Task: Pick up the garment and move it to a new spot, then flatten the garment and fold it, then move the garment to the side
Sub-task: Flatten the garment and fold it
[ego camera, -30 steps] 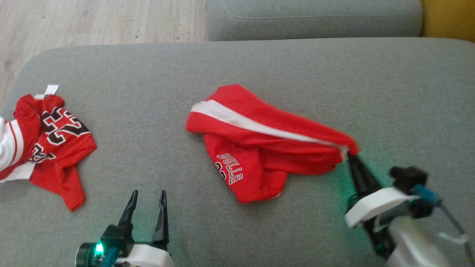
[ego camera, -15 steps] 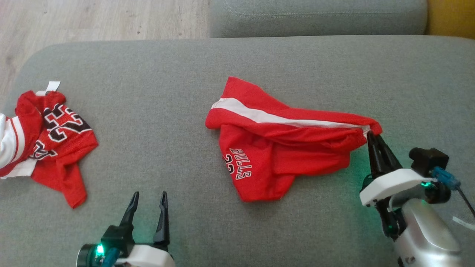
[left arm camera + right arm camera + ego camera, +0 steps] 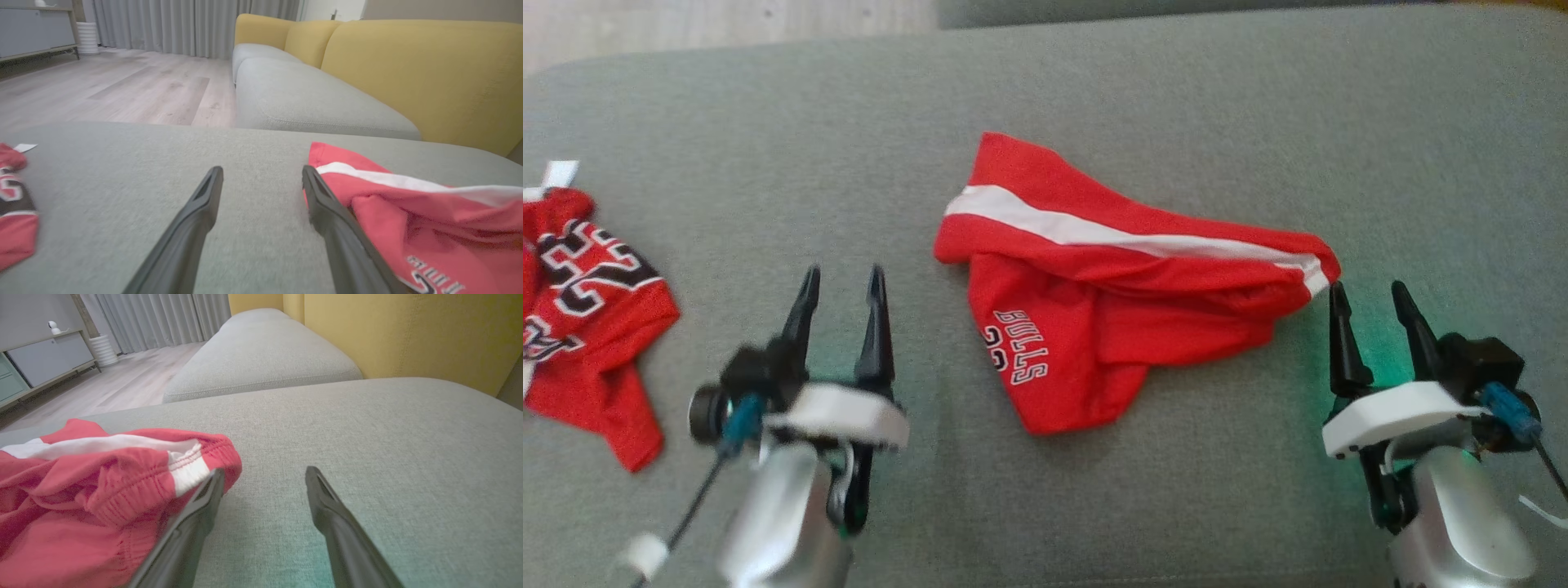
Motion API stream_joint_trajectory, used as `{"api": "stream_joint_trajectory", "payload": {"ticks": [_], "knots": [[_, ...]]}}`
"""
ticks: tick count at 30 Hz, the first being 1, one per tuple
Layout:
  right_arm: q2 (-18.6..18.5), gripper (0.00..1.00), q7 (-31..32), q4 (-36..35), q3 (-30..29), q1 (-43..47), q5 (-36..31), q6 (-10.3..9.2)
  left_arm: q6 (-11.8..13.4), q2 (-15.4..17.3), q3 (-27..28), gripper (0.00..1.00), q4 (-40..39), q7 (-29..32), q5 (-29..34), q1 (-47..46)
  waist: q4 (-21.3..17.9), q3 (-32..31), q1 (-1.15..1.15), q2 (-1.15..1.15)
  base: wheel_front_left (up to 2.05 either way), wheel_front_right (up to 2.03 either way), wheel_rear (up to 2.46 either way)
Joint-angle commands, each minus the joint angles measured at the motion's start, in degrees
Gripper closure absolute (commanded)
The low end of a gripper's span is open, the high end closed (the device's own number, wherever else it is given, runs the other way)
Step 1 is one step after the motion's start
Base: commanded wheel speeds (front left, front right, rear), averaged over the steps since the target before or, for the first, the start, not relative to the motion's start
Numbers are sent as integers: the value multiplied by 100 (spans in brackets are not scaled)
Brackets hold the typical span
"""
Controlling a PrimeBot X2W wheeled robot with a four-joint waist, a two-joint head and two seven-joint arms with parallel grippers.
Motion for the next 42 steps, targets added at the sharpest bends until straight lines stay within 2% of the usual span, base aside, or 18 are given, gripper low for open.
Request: {"api": "stream_joint_trajectory", "payload": {"ticks": [1,11,19,20,21,22,23,27,33,36,39,40,41,42], "knots": [[26,0,-22,-228,145,-90,-39,-4,-24,26,146,0,-25,-29,-64,-337,-174,183,-1,0,0,0,0],[73,0,-22,-423,429,-313,57,-4,-299,26,-46,0,1933,-29,-532,-2059,-678,629,-1,0,0,0,0],[74,0,-22,-408,415,-280,192,-4,-448,26,-480,0,2395,-29,-809,-2174,-712,609,-1,0,0,0,0],[74,0,-22,-388,425,-268,186,-4,-449,26,-631,21,2598,-29,-836,-2138,-679,582,-1,0,0,0,0],[74,0,-22,-377,448,-273,187,-4,-452,26,-691,53,2690,-29,-888,-2133,-666,568,-1,0,0,0,0],[75,0,-22,-366,467,-278,195,-4,-458,26,-773,64,2751,-29,-931,-2129,-651,540,-1,0,0,0,0],[75,0,-22,-353,485,-279,209,-4,-463,26,-847,100,2775,-29,-955,-2127,-640,517,-1,0,0,0,0],[75,0,-22,-314,558,-302,253,-4,-485,26,-1078,100,2855,-29,-1143,-2081,-606,433,-1,0,0,0,0],[75,0,-22,-285,536,-217,251,-4,-453,26,-1022,100,2595,-29,-1156,-1968,-533,255,-1,0,0,0,0],[75,0,-22,-281,473,-152,233,-4,-266,52,-889,100,2274,-29,-980,-1852,-486,113,-1,0,0,0,0],[75,0,-22,-407,395,-52,224,-4,53,190,-619,100,1763,-29,-684,-1596,-446,-65,-1,0,0,0,0],[75,0,-22,-407,395,-52,224,-4,53,190,-619,100,1763,-29,-684,-1596,-446,-65,-1,0,0,0,0],[75,0,-22,-465,381,-20,225,-4,146,229,-538,0,1589,-29,-570,-1458,-432,-120,-1,0,0,0,0],[75,0,-22,-514,364,20,235,-4,237,269,-455,0,1399,-29,-448,-1302,-407,-192,-1,0,0,0,0]]}}
